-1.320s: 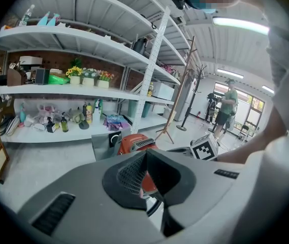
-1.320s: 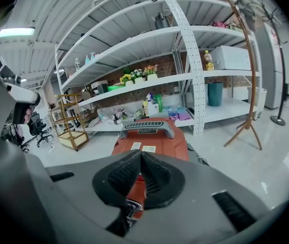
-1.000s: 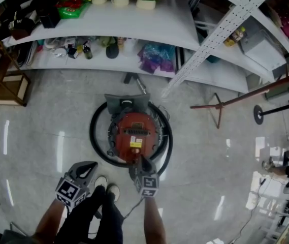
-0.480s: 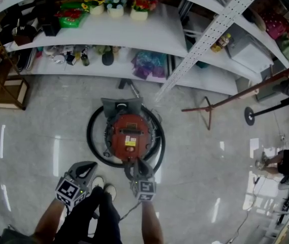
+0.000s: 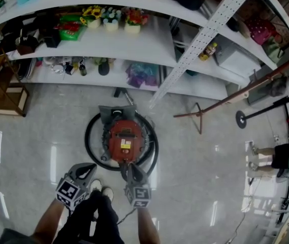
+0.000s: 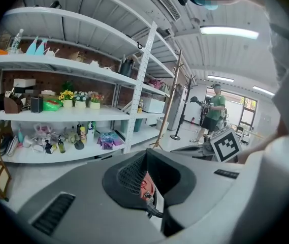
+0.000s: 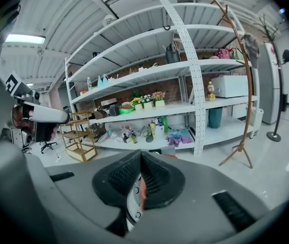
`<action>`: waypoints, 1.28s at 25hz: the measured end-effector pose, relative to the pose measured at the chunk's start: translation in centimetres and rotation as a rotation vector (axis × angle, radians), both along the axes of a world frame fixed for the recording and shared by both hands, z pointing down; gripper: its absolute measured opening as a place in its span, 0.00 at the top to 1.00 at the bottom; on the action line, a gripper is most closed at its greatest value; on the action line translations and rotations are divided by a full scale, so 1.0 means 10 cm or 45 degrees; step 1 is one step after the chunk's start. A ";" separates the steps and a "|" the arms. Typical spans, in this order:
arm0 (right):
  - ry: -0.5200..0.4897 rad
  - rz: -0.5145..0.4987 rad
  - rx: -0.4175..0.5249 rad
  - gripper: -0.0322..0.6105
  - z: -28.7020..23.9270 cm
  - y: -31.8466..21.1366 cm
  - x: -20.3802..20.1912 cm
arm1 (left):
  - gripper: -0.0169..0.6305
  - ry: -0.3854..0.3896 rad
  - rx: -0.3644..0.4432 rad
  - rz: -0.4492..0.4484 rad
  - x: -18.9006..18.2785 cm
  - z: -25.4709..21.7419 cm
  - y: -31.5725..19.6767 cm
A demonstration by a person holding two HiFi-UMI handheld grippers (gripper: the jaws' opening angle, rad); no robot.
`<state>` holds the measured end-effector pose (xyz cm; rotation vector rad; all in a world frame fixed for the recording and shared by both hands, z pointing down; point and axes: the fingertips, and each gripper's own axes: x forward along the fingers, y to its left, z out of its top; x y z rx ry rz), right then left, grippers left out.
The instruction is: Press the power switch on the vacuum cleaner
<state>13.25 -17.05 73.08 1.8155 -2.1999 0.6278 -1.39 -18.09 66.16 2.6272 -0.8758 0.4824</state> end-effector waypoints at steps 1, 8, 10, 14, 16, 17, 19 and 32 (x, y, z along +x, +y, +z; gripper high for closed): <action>-0.006 0.002 -0.008 0.93 -0.07 0.03 -0.01 | 0.96 0.000 0.004 0.003 0.00 -0.06 0.01; 0.005 0.014 -0.008 0.93 -0.57 0.18 -0.03 | 0.96 0.020 0.021 0.013 0.01 -0.47 0.09; 0.010 0.018 -0.008 0.93 -0.71 0.22 -0.03 | 0.96 0.025 0.029 0.020 0.02 -0.57 0.12; 0.024 0.012 0.035 0.93 -1.05 0.20 -0.02 | 0.96 0.028 0.054 0.041 0.04 -0.79 0.14; 0.014 0.022 0.044 0.93 -1.20 0.20 -0.02 | 0.96 0.031 0.058 0.042 0.04 -0.91 0.13; 0.006 0.026 0.041 0.93 -1.26 0.21 -0.03 | 0.96 0.031 0.064 0.042 0.03 -0.97 0.13; 0.012 0.030 0.039 0.93 -1.33 0.24 -0.02 | 0.96 0.038 0.078 0.032 0.03 -1.10 0.10; 0.028 0.059 0.097 0.93 -2.04 0.36 0.01 | 0.96 0.050 0.125 0.043 0.06 -1.70 0.14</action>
